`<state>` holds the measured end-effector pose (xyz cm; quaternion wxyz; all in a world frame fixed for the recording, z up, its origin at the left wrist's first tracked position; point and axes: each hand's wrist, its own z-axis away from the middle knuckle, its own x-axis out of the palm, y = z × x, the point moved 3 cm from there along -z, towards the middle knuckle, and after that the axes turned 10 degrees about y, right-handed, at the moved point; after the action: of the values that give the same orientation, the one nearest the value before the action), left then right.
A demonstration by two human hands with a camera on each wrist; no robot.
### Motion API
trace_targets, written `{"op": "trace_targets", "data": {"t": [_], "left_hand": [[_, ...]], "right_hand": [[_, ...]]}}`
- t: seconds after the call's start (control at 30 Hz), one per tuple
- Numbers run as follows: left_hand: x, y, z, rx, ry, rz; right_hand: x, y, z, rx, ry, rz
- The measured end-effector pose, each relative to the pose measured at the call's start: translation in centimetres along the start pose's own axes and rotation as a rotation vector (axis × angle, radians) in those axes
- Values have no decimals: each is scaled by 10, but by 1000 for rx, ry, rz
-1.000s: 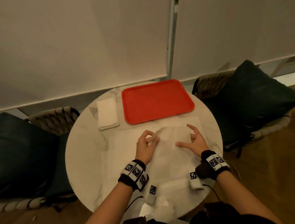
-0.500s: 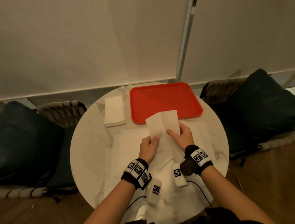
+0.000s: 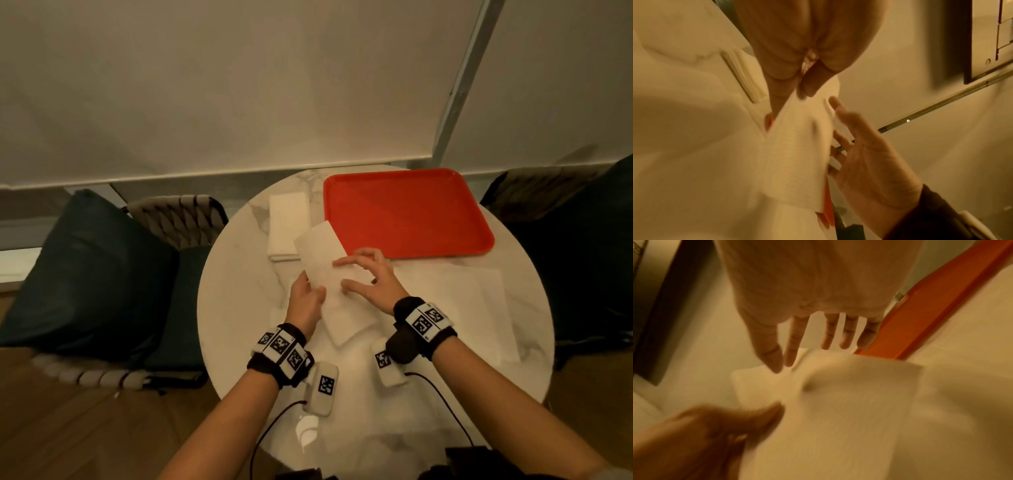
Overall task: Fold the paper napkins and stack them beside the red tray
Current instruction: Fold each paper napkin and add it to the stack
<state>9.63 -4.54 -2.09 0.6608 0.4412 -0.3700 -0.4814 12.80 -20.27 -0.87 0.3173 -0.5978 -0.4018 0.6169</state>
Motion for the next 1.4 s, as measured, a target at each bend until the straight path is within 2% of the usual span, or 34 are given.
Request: {"op": "trace_targets", "data": {"t": [0.13,0.23,0.33,0.5,0.7,0.8,1.0,1.17,1.27,1.4], "left_hand": [[-31,14,-35,28,24,-53],[-50,24,-72,54,96,-153],[-64,39,-111,181,153,-305],[-72,60,-167,326,144,-447],[-68,60,-219,406,148,-584],[-66,50,-236,394,151,-676],[-64,26,-249,313,175,-888],[-66,15,-242,255,205,-986],[-65,18,-225,350,256,-1039],[-53,20,-182,475,267,-941]], "right_hand": [[22,-11,-39,-17,-95,-114],[44,-12,-73,58,-48,-138],[63,-14,-109,119,20,-145],[88,-13,-166,130,115,-90],[107,-7,-211,131,160,55],[115,3,-225,133,131,143],[133,29,-233,177,65,295],[131,31,-223,172,-7,346],[113,28,-203,176,11,315],[82,29,-163,163,74,292]]}}
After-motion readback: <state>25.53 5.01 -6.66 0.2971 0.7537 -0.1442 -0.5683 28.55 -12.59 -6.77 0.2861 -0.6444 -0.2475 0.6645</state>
